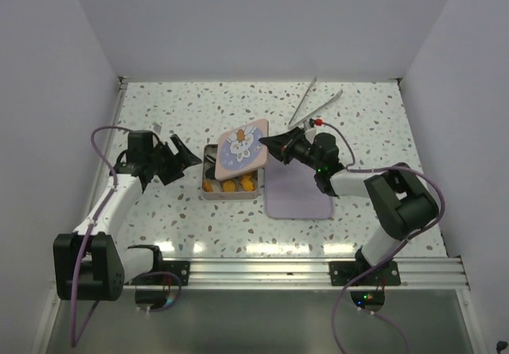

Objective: Pack the cookies

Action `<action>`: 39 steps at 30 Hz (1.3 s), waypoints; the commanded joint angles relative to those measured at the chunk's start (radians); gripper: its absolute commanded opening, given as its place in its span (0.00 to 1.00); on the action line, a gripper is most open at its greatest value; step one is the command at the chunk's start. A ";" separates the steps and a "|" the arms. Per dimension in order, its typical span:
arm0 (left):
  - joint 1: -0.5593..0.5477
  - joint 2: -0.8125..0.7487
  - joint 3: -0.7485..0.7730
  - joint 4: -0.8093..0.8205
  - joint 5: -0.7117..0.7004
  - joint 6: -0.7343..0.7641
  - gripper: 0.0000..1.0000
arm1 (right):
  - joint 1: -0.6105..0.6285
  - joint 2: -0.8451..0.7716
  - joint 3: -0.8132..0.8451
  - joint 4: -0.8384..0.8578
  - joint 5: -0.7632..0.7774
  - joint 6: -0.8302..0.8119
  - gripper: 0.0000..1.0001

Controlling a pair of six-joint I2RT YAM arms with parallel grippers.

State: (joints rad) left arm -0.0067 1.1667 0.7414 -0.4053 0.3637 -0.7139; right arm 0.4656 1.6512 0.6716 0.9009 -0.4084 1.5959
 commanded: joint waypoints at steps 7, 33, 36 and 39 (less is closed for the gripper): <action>0.007 0.062 -0.030 0.264 0.090 0.004 0.86 | 0.053 0.116 -0.016 0.309 0.048 0.064 0.00; -0.018 0.136 -0.116 0.329 0.118 0.034 0.85 | 0.117 0.363 -0.133 0.648 0.131 0.118 0.00; -0.027 0.140 -0.119 0.327 0.106 0.040 0.85 | 0.117 0.348 -0.155 0.627 0.131 0.102 0.00; -0.041 0.146 -0.119 0.324 0.093 0.047 0.85 | 0.117 0.320 -0.168 0.572 0.125 0.075 0.02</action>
State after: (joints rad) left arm -0.0319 1.3037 0.6281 -0.1253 0.4694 -0.7090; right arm 0.5758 2.0079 0.5327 1.3628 -0.2951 1.7275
